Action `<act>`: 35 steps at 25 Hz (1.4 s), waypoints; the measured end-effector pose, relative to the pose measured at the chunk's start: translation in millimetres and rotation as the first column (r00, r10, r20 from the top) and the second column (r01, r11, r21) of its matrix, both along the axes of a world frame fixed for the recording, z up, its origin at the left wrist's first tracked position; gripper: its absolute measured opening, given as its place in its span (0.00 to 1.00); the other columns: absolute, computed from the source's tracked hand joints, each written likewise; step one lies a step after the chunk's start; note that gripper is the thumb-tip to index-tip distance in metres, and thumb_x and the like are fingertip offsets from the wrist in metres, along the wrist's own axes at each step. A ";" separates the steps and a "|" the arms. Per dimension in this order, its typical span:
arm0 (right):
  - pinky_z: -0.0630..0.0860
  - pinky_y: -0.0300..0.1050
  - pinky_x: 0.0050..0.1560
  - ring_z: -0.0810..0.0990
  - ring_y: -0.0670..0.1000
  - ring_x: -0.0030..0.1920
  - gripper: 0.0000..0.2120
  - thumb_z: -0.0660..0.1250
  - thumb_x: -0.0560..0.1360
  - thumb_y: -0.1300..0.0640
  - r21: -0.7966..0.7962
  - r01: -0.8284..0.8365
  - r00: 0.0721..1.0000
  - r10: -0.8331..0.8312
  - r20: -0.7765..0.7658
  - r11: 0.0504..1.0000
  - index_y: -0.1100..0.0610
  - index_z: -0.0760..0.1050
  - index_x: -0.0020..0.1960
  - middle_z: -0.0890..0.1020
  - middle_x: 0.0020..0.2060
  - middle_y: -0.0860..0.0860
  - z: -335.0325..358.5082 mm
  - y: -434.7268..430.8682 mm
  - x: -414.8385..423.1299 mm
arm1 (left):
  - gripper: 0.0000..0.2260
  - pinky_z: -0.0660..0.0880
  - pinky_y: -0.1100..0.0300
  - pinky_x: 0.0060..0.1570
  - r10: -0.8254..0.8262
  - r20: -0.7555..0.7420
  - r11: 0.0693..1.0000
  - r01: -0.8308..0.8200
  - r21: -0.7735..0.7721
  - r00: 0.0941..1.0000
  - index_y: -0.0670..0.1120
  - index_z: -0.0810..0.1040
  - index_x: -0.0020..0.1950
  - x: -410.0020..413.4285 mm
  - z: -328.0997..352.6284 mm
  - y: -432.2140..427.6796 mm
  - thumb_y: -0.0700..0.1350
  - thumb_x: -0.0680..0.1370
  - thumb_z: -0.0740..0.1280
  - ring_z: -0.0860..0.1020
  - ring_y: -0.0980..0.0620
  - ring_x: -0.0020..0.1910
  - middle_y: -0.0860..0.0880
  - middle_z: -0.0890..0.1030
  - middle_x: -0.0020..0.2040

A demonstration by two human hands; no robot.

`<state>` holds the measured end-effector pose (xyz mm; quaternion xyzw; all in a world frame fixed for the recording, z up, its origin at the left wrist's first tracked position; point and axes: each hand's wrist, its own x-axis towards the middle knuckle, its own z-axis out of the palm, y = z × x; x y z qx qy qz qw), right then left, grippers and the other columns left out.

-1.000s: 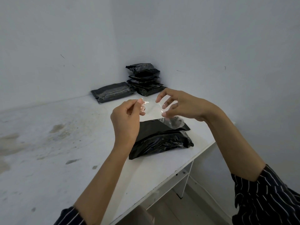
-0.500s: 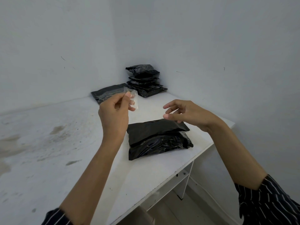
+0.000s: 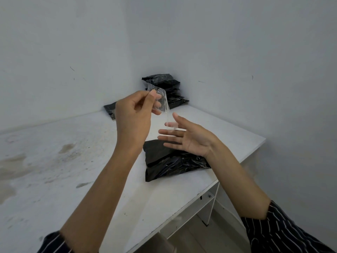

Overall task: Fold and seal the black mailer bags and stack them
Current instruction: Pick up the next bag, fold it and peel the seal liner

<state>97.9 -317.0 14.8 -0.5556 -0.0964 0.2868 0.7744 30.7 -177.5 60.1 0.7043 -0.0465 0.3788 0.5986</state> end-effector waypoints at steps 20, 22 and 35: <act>0.68 0.37 0.25 0.72 0.47 0.24 0.06 0.69 0.73 0.65 -0.436 0.359 0.912 -0.213 0.349 0.825 0.63 0.76 0.38 0.81 0.28 0.54 2.8 -57.2 12.2 | 0.09 0.78 0.61 0.43 0.140 -0.287 0.989 -0.146 0.001 0.948 0.47 0.81 0.34 13.5 -58.3 -0.7 0.43 0.75 0.70 0.79 0.56 0.27 0.51 0.82 0.31; 0.68 0.37 0.24 0.72 0.46 0.23 0.07 0.70 0.72 0.66 -0.486 0.350 0.915 -0.181 0.362 0.801 0.63 0.76 0.36 0.80 0.27 0.55 -2.9 -63.2 12.4 | 0.10 0.77 0.64 0.41 0.126 -0.341 0.992 -0.128 0.015 0.931 0.49 0.81 0.33 13.4 -72.0 -2.2 0.43 0.74 0.71 0.78 0.58 0.26 0.52 0.82 0.31; 0.67 0.38 0.27 0.71 0.46 0.24 0.06 0.69 0.73 0.66 -0.582 0.294 0.920 -0.060 0.387 0.759 0.64 0.76 0.37 0.80 0.28 0.55 -14.0 -73.9 11.7 | 0.08 0.76 0.67 0.37 0.110 -0.433 0.994 -0.104 0.038 0.895 0.49 0.82 0.34 2.1 -97.2 -5.6 0.42 0.74 0.71 0.75 0.61 0.25 0.51 0.82 0.30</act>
